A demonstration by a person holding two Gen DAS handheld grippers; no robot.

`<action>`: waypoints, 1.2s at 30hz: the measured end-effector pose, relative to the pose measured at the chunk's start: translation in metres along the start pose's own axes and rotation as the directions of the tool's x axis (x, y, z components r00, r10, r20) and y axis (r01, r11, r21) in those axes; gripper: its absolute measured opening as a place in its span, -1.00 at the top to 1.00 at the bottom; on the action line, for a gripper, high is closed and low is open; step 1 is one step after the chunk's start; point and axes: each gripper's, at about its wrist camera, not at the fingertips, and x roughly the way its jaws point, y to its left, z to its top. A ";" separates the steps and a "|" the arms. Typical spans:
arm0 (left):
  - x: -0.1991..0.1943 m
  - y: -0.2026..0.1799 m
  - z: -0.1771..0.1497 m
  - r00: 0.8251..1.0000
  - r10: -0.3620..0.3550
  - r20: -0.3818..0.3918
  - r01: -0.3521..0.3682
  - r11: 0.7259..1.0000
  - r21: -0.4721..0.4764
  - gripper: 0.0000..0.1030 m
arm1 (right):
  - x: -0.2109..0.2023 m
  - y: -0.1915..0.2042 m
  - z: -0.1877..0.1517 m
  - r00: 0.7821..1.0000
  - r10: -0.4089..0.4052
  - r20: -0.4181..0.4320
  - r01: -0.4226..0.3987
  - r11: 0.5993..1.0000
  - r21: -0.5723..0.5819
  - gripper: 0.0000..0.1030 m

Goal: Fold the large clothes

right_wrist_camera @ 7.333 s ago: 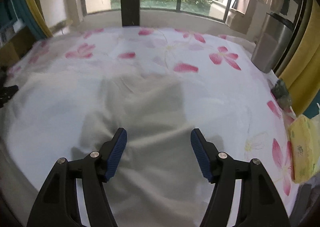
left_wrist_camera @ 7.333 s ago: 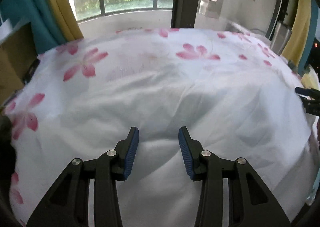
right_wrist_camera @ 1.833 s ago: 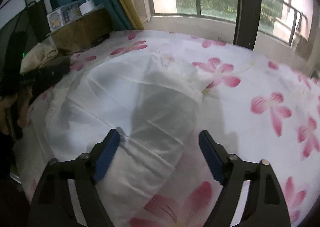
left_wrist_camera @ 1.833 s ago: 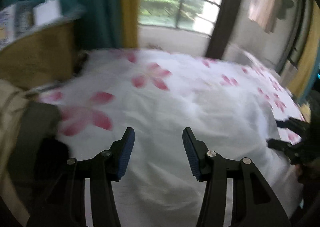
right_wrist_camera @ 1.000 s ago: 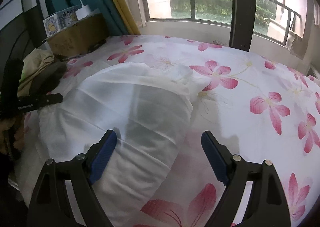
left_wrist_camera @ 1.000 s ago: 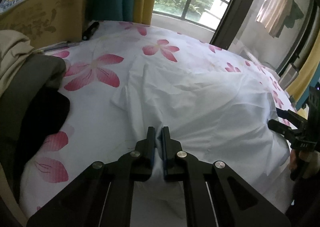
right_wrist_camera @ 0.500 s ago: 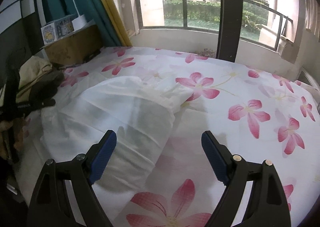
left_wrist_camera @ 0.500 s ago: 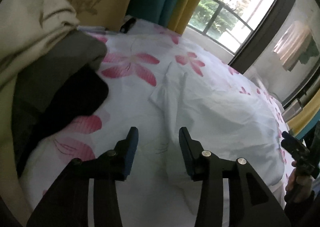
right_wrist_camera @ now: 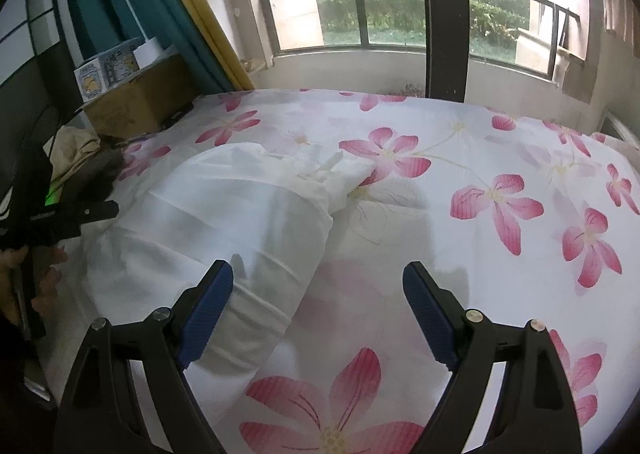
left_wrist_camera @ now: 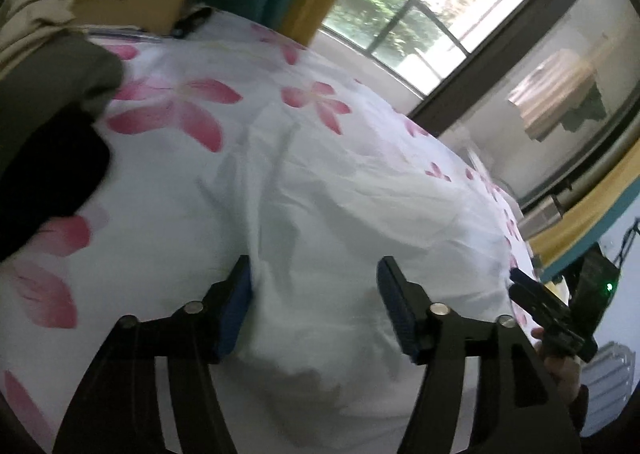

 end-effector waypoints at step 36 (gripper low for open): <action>0.062 -0.084 -0.008 0.985 -0.074 -0.154 0.111 0.962 0.250 0.10 | 0.047 0.033 -0.003 0.986 0.129 -0.101 -0.133 0.991 -0.027 -0.31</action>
